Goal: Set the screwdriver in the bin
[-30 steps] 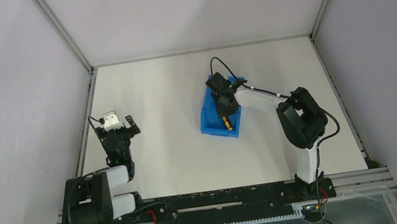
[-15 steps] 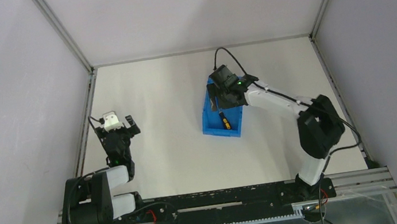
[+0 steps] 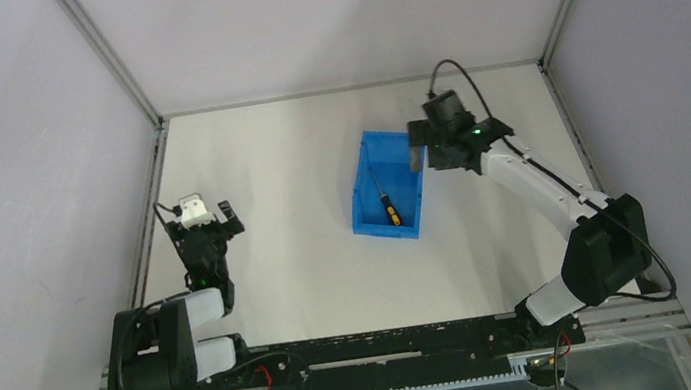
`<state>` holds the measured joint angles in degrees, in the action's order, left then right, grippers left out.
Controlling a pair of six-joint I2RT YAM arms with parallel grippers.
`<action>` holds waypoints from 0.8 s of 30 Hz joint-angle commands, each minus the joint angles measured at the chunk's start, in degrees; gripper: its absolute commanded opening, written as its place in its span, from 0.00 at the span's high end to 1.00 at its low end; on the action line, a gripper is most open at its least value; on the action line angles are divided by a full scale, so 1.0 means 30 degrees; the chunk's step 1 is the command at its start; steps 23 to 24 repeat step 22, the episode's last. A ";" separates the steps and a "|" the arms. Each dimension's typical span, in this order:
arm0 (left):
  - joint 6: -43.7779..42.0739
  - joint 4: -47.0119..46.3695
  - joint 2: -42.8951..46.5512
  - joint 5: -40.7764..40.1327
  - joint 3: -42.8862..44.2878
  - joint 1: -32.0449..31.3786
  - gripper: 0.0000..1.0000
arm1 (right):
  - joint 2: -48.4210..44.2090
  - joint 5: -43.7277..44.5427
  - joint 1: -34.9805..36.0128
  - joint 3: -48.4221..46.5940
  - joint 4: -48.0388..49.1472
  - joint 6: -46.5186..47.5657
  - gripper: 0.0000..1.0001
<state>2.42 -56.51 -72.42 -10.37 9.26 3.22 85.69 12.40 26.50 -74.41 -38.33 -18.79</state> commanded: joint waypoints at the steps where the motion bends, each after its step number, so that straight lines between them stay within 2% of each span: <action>1: -0.0366 -0.1261 0.0088 -0.0208 0.0607 -0.0072 0.00 | -0.1841 -0.1144 -0.3310 0.1490 0.0696 0.1587 0.00; 5: -0.0366 -0.1261 0.0088 -0.0208 0.0609 -0.0078 0.00 | -0.2835 -0.2026 -0.6528 0.3075 0.2324 0.2694 0.00; 8: -0.0366 -0.1261 0.0090 -0.0206 0.0619 -0.0079 0.00 | -0.3172 -0.2754 -0.7867 0.3598 0.3004 0.3535 0.00; 14: -0.0366 -0.1261 0.0090 -0.0206 0.0622 -0.0078 0.00 | -0.3883 -0.1479 -0.8045 0.4982 0.4285 0.5085 0.00; 24: -0.0366 -0.1261 0.0088 -0.0206 0.0616 -0.0079 0.00 | -0.5094 -0.2012 -0.8370 0.6807 0.6489 0.5066 0.01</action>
